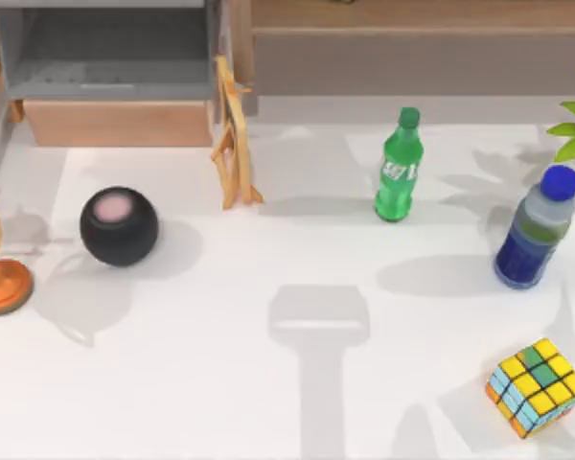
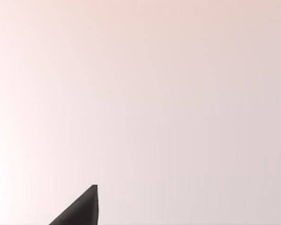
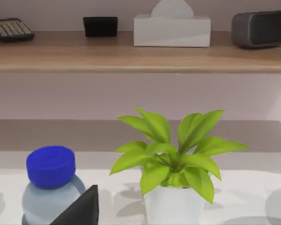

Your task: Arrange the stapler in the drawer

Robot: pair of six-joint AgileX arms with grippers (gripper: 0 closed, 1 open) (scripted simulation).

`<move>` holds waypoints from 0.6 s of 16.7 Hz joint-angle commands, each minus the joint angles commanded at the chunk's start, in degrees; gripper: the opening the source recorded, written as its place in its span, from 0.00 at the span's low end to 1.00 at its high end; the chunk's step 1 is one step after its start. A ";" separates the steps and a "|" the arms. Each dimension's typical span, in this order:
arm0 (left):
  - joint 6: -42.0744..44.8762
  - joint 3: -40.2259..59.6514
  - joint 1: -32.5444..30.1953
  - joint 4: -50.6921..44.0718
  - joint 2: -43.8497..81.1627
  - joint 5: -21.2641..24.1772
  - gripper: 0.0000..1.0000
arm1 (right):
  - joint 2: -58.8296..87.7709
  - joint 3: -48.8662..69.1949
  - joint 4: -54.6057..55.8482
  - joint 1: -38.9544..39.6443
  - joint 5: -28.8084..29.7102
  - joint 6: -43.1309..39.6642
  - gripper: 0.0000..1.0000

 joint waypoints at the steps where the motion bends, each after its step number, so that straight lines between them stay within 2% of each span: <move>1: 1.79 -4.18 0.64 4.62 -0.04 0.32 1.00 | 0.00 0.00 0.00 0.00 0.00 0.00 1.00; 5: 5.02 -19.10 0.26 20.14 0.27 2.12 1.00 | 0.00 0.00 0.00 0.00 0.00 0.00 1.00; 10: 2.62 -31.44 -5.83 32.15 1.33 5.39 1.00 | 0.00 0.00 0.00 0.00 0.00 0.00 1.00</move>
